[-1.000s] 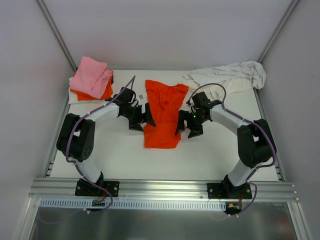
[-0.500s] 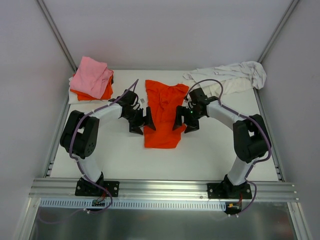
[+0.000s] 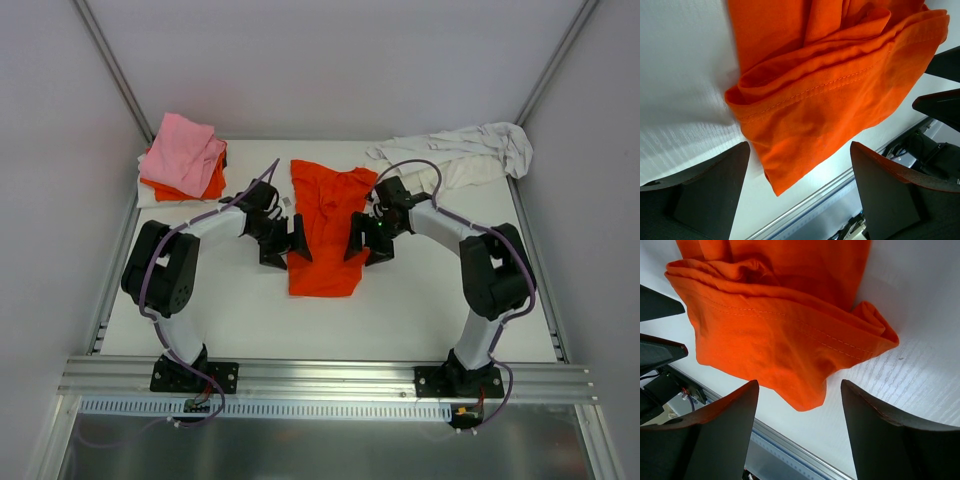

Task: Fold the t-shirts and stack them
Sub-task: Grab one side of the 2/3 rectangular tshirt with both arms

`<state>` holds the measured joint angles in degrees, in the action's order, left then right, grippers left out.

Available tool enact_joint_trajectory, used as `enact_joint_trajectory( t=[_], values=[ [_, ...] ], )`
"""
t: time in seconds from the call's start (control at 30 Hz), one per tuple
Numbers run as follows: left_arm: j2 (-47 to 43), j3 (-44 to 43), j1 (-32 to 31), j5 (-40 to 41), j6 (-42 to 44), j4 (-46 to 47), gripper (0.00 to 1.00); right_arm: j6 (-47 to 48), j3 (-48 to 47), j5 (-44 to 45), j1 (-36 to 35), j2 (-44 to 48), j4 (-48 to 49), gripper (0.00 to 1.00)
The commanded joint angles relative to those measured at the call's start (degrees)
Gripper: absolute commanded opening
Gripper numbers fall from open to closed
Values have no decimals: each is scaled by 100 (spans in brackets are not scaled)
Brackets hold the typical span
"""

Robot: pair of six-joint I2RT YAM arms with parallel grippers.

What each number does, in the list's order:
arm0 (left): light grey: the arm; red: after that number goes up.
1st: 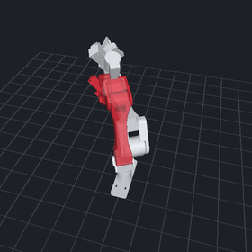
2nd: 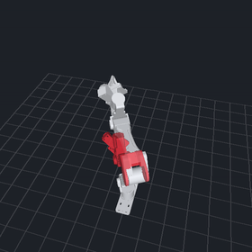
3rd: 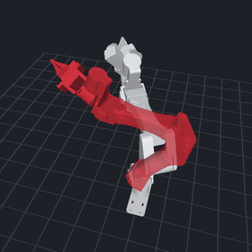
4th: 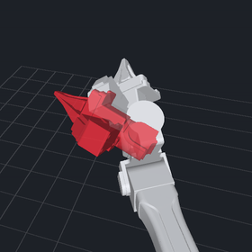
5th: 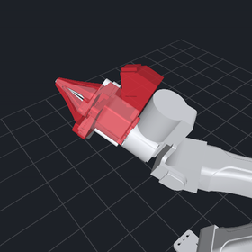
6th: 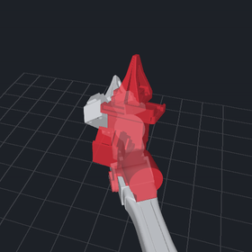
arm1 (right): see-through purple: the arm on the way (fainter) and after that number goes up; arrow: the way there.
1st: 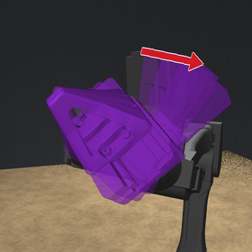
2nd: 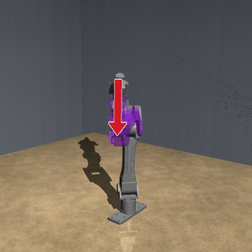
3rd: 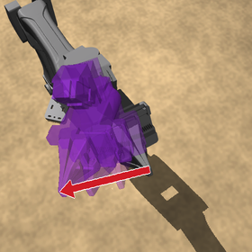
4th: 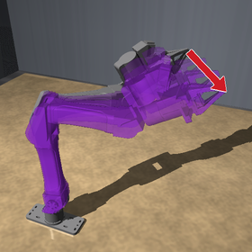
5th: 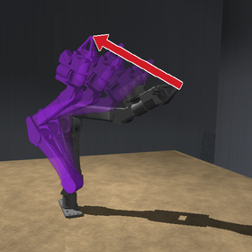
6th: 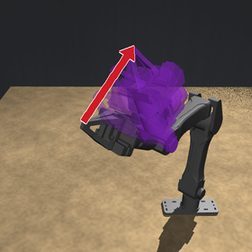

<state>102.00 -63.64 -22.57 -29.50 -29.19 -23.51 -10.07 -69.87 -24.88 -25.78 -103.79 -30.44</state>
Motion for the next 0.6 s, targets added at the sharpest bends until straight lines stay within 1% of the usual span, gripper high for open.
enact_joint_trajectory(
  t=[0.0,0.13,0.4,0.5,0.57],
  values=[
    [-57,-237,-46,23,71,-224,83,-74,-124,-43,-32,-62,187,71],
    [-57,-307,-37,14,124,-321,83,-110,-132,-78,-50,-168,301,68],
    [-92,-509,-46,49,300,-585,83,-162,-238,-113,-59,-440,424,68],
    [-110,-588,-46,58,344,-664,83,-162,-282,-122,-68,-511,460,63],
    [-101,-632,-46,41,370,-699,83,-180,-317,-131,-85,-581,460,49]
  ],
)
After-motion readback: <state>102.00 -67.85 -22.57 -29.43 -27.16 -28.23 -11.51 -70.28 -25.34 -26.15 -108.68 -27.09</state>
